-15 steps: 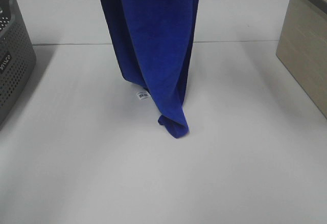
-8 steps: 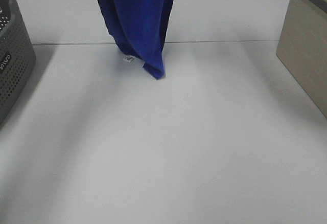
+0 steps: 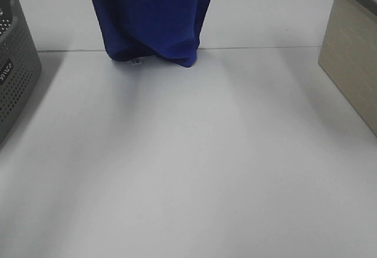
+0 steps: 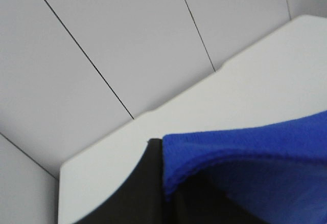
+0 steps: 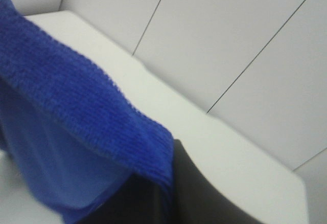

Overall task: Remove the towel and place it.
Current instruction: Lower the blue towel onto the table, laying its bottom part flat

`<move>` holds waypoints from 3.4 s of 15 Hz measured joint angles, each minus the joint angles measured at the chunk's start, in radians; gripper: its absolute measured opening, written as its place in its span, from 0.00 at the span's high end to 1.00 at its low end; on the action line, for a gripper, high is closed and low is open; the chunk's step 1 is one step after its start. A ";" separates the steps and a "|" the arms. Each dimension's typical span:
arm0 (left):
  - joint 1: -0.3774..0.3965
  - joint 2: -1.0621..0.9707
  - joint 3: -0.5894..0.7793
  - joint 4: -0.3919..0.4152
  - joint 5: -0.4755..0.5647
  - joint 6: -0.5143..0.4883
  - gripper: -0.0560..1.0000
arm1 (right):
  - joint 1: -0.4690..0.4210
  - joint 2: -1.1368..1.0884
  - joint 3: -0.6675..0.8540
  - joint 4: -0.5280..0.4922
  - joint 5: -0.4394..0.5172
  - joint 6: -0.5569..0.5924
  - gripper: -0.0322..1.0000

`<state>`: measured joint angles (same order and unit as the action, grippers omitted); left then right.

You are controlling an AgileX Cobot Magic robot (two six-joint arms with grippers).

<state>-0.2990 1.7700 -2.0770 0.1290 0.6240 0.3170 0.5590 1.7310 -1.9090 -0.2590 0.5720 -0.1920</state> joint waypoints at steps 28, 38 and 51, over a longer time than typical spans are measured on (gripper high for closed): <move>-0.030 0.530 -0.463 0.288 -0.185 -0.094 0.95 | -0.200 0.378 -0.299 -0.142 -0.257 0.267 0.97; -0.095 0.508 -0.457 -0.055 0.592 -0.047 0.95 | -0.200 0.365 -0.294 0.298 0.639 0.048 0.97; -0.102 -0.201 0.565 -0.277 0.590 -0.176 0.95 | -0.198 -0.221 0.461 0.543 0.643 0.049 0.97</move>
<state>-0.4010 1.5690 -1.5120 -0.1480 1.2140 0.1410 0.3610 1.5100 -1.4480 0.2840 1.2150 -0.1430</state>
